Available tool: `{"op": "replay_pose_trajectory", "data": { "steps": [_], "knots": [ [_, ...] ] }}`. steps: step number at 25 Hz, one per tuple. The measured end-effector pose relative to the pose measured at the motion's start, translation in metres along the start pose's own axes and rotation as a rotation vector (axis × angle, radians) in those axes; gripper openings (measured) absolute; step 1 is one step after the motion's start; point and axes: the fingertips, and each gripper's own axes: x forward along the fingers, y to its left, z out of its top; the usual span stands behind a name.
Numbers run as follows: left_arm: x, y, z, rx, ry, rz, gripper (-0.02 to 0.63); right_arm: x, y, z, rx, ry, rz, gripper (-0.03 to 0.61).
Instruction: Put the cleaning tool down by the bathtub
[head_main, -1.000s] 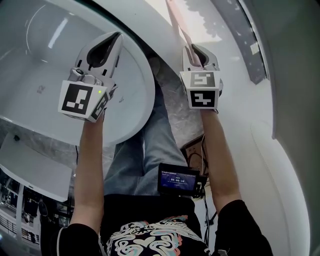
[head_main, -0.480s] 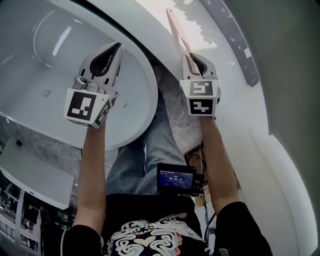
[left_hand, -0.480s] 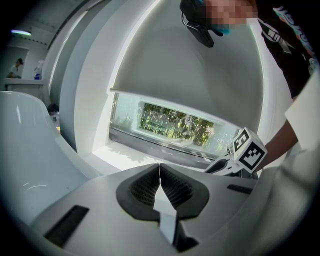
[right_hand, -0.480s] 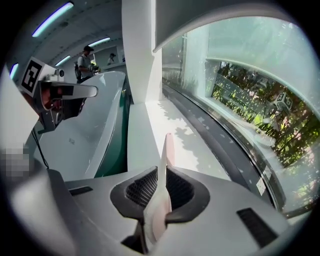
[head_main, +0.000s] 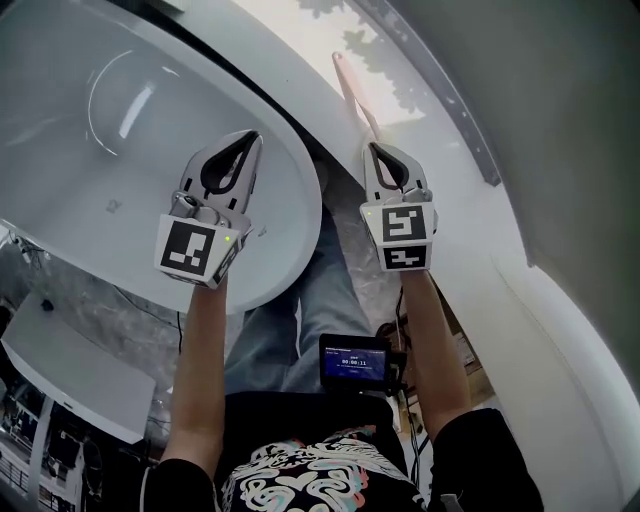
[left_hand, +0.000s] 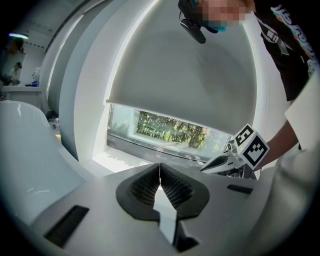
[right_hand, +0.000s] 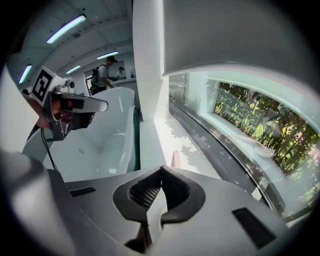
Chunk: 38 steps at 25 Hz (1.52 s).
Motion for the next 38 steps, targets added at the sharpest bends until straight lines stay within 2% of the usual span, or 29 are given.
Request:
{"op": "replay_pose_trajectory", "data": {
  "steps": [7, 11, 15, 18, 21, 24, 31, 38],
  "knots": [
    [-0.026, -0.006, 0.036, 0.031, -0.027, -0.002, 0.017, -0.044, 0.009, 0.032, 0.013, -0.064, -0.019, 0.028],
    [-0.046, -0.016, 0.065, 0.056, -0.054, -0.014, 0.017, -0.078, 0.009, 0.057, 0.055, -0.153, -0.052, 0.028],
    [-0.071, -0.033, 0.097, 0.053, -0.099, -0.023, 0.017, -0.115, 0.016, 0.075, 0.06, -0.182, -0.08, 0.026],
    [-0.093, -0.042, 0.112, 0.078, -0.099, -0.025, 0.017, -0.149, 0.022, 0.09, 0.069, -0.218, -0.102, 0.028],
    [-0.107, -0.041, 0.132, 0.122, -0.1, -0.033, 0.017, -0.176, 0.022, 0.114, 0.07, -0.265, -0.14, 0.028],
    [-0.125, -0.04, 0.156, 0.12, -0.123, -0.038, 0.017, -0.202, 0.027, 0.135, 0.071, -0.273, -0.164, 0.028],
    [-0.158, -0.061, 0.189, 0.161, -0.134, -0.049, 0.017, -0.257, 0.033, 0.156, 0.087, -0.331, -0.209, 0.028],
    [-0.185, -0.075, 0.198, 0.177, -0.136, -0.061, 0.017, -0.296, 0.039, 0.17, 0.099, -0.394, -0.243, 0.028]
  ]
}}
